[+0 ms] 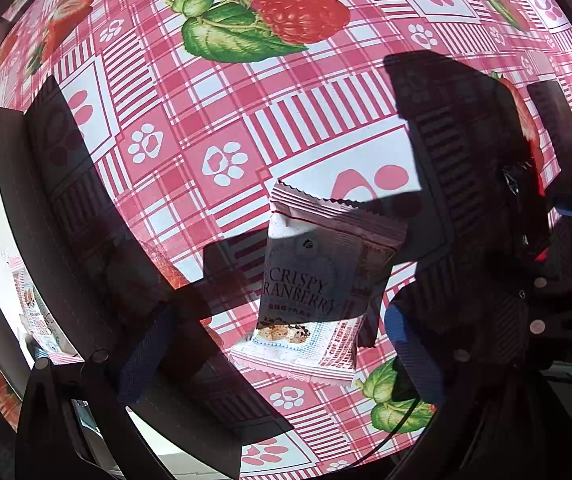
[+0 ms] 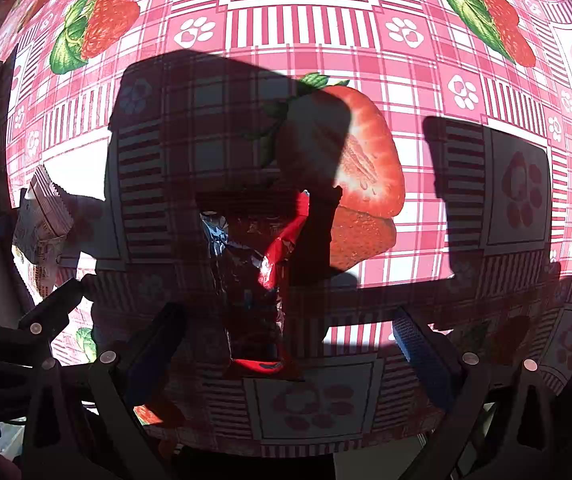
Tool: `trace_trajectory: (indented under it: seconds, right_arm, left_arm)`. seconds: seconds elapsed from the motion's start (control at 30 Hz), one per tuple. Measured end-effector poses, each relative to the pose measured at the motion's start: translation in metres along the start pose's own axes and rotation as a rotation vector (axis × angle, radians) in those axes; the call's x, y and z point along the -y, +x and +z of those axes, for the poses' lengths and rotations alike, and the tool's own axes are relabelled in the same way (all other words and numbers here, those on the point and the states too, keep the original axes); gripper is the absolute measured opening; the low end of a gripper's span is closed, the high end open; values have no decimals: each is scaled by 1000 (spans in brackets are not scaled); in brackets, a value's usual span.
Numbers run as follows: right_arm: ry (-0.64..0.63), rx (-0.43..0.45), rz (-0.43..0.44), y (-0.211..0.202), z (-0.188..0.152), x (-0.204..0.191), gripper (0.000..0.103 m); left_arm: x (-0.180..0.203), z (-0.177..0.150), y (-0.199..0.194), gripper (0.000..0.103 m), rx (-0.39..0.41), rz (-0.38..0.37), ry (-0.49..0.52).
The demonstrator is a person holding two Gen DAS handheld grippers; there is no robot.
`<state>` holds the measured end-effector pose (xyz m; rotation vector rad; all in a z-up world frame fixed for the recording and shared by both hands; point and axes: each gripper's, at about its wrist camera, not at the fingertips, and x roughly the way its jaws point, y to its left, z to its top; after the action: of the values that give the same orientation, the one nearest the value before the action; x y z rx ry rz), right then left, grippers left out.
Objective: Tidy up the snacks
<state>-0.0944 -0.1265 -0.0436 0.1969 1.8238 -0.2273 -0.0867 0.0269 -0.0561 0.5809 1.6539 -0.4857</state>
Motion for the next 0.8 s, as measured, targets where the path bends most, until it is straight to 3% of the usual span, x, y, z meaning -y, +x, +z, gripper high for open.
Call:
trace_trajectory:
  seconds: [0.8]
  right_arm:
    - [-3,12,-1,-1,-1,-1,103]
  left_arm:
    - [-1,0,0,103,7,-1,-2]
